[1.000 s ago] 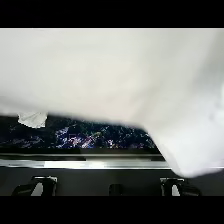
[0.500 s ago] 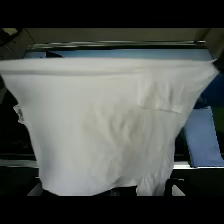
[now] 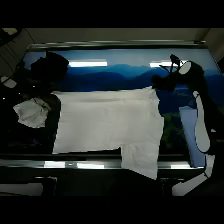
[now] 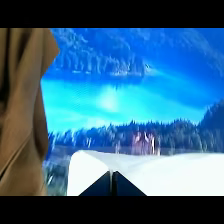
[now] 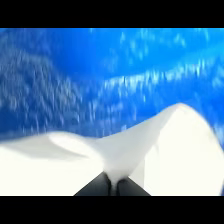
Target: Fold the shirts.
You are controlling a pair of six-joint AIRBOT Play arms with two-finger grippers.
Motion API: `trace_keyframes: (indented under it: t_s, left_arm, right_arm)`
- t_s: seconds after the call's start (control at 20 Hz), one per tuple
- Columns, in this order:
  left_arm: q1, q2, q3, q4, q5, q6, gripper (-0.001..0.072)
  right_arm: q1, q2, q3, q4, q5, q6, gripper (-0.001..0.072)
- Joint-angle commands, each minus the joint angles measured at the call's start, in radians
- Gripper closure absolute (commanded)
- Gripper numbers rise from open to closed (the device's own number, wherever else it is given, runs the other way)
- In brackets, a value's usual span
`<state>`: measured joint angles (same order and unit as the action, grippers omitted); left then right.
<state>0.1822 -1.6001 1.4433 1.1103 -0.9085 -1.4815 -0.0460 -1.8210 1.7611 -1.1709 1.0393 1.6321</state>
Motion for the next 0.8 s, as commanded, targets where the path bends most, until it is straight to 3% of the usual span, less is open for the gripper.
trace_keyframes:
  t_s: [0.0, 0.15, 0.25, 0.4, 0.5, 0.7, 0.75]
  left_arm:
    - [-0.022, -0.183, 0.118, -0.057, 0.118, 0.002, 0.0682]
    - [-0.013, -0.221, 0.169, -0.079, 0.154, -0.003, 0.0682]
    - [-0.011, -0.241, 0.168, -0.08, 0.103, -0.002, 0.0682]
    - [-0.013, -0.277, 0.169, -0.08, -0.037, 0.014, 0.0682]
    - [0.008, -0.247, 0.175, -0.079, -0.135, 0.089, 0.0682]
    - [0.06, -0.224, 0.174, -0.073, -0.452, 0.125, 0.0682]
    - [0.06, -0.23, 0.16, -0.063, -0.509, 0.125, 0.0682]
  right_arm:
    - [-0.011, -0.074, 0.001, 0.042, -0.296, 0.044, 0.066]
    - [-0.059, -0.074, 0.015, 0.042, -0.322, 0.075, 0.0661]
    - [-0.071, -0.08, 0.014, 0.035, -0.202, 0.074, 0.0661]
    - [-0.069, -0.09, 0.014, 0.034, -0.046, 0.061, 0.0659]
    - [-0.08, -0.051, 0.015, 0.019, 0.087, 0.012, 0.0661]
    - [-0.085, 0.005, -0.002, -0.093, 0.468, 0.021, 0.0661]
    - [-0.076, 0.005, -0.028, -0.093, 0.495, 0.021, 0.0661]
